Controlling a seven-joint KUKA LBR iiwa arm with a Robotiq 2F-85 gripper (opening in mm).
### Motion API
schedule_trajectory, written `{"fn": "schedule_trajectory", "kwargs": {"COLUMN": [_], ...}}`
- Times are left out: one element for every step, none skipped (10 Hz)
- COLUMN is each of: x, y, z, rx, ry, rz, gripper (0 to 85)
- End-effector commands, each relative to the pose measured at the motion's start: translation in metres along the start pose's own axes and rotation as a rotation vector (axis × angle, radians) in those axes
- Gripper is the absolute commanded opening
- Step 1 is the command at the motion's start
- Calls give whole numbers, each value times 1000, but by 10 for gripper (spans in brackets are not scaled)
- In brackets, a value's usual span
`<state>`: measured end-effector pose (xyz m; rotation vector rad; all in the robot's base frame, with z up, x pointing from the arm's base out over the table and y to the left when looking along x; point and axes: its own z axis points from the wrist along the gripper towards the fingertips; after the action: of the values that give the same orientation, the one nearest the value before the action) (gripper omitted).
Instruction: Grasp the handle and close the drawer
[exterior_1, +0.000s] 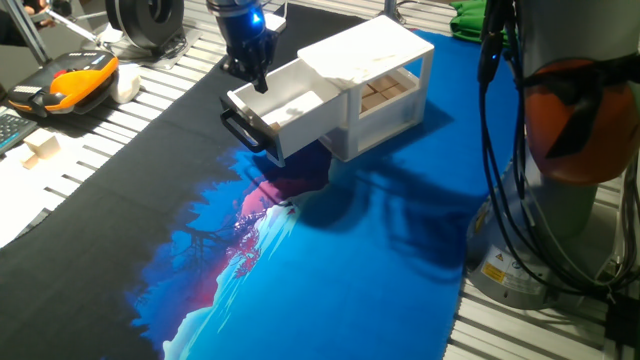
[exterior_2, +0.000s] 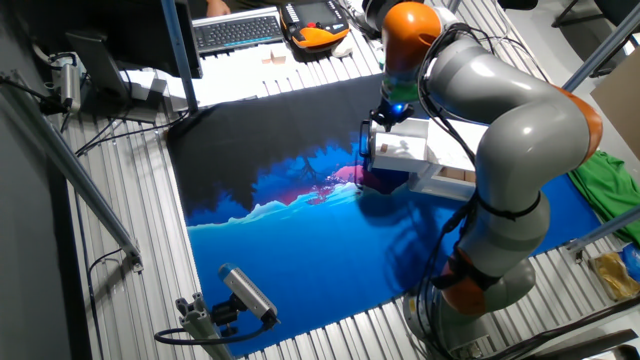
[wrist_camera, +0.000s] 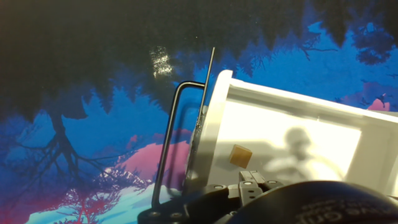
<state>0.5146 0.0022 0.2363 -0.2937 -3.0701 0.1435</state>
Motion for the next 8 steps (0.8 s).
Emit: {"fn": "schedule_trajectory", "kwargs": {"x": [0,0,0,0,0,0,0,0], "y": [0,0,0,0,0,0,0,0], "z": [0,0,0,0,0,0,0,0], "rx": [11,10,-7,-45,-88,-127,-161,-138], "ry": [8,15,16,6,-20,-32,-35,-37], "rz": [-12,-25,-46,-71,-91,-105,-110,-107], "gripper": [0,0,0,0,0,0,0,0]}}
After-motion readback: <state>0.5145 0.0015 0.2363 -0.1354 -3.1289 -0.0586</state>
